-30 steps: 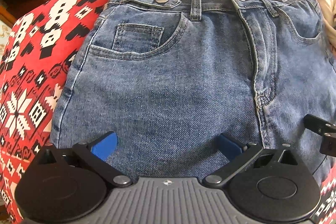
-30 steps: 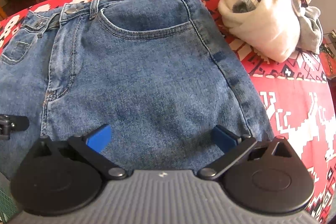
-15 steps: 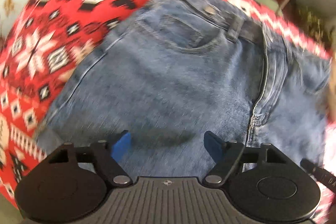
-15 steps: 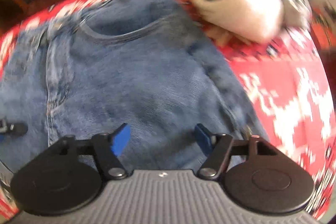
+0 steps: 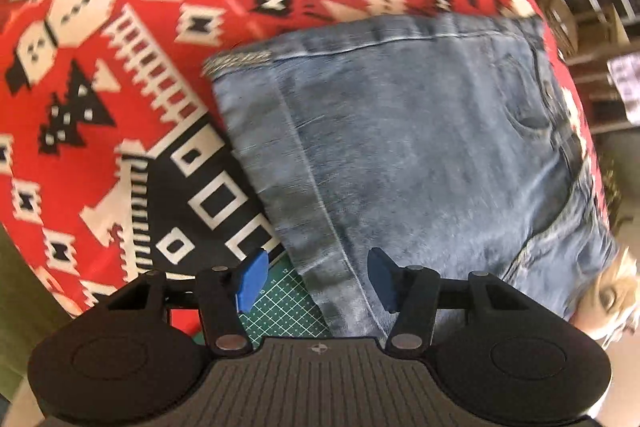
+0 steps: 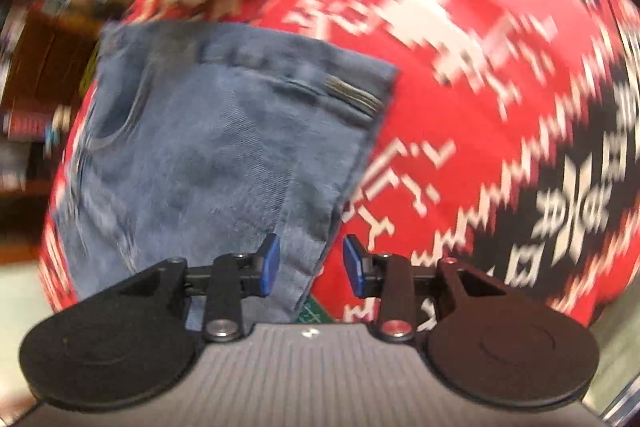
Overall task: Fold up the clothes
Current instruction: 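Grasp the denim shorts leg hem with both tools and lift it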
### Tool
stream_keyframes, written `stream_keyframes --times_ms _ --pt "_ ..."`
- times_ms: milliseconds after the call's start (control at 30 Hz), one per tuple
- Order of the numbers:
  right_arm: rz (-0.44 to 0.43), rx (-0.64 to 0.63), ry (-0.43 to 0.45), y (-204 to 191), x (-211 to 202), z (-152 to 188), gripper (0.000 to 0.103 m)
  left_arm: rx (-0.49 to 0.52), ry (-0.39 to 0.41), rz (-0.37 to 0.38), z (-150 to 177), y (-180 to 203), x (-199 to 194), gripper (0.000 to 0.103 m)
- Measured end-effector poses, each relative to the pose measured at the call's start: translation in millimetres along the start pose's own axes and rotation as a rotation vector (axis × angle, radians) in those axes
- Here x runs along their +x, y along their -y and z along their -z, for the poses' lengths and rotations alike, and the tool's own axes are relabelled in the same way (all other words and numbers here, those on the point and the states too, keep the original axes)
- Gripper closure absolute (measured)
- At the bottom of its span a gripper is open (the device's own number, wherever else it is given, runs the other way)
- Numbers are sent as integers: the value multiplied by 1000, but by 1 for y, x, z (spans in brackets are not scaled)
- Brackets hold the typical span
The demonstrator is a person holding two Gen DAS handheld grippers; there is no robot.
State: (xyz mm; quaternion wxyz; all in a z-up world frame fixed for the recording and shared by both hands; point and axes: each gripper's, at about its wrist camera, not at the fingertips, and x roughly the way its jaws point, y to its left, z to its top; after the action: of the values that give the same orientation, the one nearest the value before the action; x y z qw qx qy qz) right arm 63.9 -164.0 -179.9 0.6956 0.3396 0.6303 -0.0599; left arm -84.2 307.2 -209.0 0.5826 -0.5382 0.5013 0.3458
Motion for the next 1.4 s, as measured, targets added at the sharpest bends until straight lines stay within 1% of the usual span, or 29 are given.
stream_keyframes --times_ms 67,100,167,233,333,400,433,467,500,533,600,633,667,733,833,933,1033,1200,1333,1400 --pt "-6 55 -2 3 4 -1 64 -20 -10 12 0 -2 3 51" --pt "-10 81 -2 5 5 -2 64 -26 -12 3 0 -2 5 51" --pt "24 93 -14 3 10 -2 64 -33 -8 -9 -1 -1 6 51" --pt "35 96 -3 0 11 -3 64 -27 9 -15 -3 3 5 51" --pt "63 95 6 -5 12 -3 64 -17 23 -43 -8 13 5 51" --pt "74 104 12 -9 15 -6 65 -7 22 -75 -13 21 7 51" --pt "76 111 14 -11 18 -8 65 6 23 -101 -14 26 8 55" --pt "87 108 14 -14 20 -11 65 21 29 -127 -15 32 8 62" --pt "99 105 13 -18 22 -13 66 36 35 -153 -16 39 9 64" --pt "112 93 11 -21 23 -14 70 51 41 -179 -17 45 10 69" --pt "141 64 5 -28 24 -16 74 69 45 -209 -16 56 10 75" --pt "156 46 2 -31 25 -17 85 85 47 -220 -15 62 11 87" --pt "174 28 -6 -35 27 -18 93 103 49 -231 -13 68 11 89" --pt "190 11 -13 -39 29 -20 94 132 54 -254 -10 79 12 91" --pt "212 -6 -20 -44 28 -20 96 149 54 -276 -5 82 10 92" --pt "228 -8 -24 -44 22 -17 96 165 41 -281 1 79 4 92" --pt "247 -19 -40 -41 15 -11 97 179 7 -297 11 72 -1 92" --pt "275 -19 -88 -21 2 5 97 201 -51 -325 27 60 -8 92" --pt "312 -4 -134 -1 -7 21 97 223 -79 -343 36 53 -6 92" --pt "322 10 -147 8 -11 27 96 238 -80 -346 37 58 -8 91"
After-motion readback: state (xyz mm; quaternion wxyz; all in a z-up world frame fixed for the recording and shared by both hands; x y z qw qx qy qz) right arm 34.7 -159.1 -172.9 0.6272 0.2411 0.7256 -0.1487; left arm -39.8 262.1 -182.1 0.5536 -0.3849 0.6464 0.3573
